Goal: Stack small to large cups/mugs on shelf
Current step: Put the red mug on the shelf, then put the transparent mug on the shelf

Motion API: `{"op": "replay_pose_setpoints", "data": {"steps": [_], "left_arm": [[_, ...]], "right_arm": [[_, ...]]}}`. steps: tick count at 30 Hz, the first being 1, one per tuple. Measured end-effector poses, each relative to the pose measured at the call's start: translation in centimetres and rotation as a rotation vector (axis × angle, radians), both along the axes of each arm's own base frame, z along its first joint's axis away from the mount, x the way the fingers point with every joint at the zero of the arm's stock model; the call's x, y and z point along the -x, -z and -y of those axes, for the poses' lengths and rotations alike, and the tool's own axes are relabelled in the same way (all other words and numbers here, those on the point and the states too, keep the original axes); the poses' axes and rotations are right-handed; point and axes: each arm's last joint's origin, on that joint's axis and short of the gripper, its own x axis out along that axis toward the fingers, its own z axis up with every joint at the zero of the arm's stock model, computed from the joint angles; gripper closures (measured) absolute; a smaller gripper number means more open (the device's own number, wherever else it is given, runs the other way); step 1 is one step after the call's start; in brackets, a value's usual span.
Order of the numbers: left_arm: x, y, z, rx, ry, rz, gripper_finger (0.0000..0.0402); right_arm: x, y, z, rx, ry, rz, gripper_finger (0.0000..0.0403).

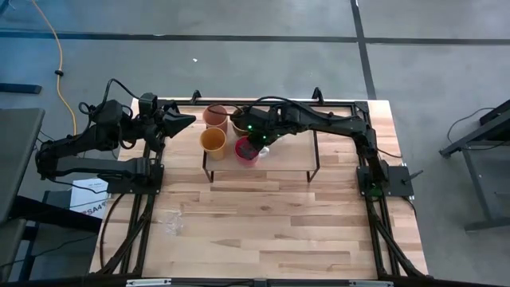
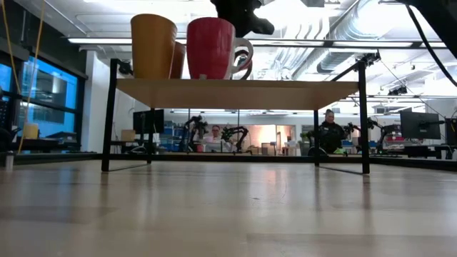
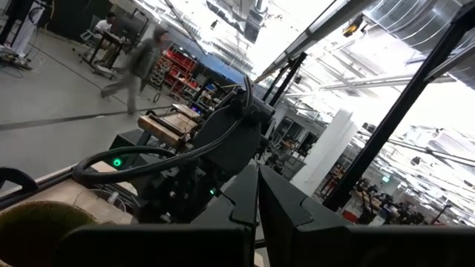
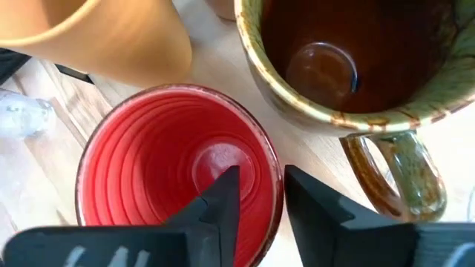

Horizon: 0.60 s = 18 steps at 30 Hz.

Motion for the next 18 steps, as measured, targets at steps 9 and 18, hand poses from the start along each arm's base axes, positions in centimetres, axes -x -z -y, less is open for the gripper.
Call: {"op": "replay_pose_setpoints", "data": {"steps": [9, 18], "left_arm": [[0.0, 0.0, 0.0, 0.000, 0.000, 0.000, 0.0399], [0.0, 0.0, 0.0, 0.000, 0.000, -0.001, 0.0399]], "right_arm": [[1.1, -1.5, -0.1, 0.013, -0.019, 0.023, 0.0262], [4.9, -5.1, -0.8, 0.109, -0.174, 0.026, 0.0230]]}}
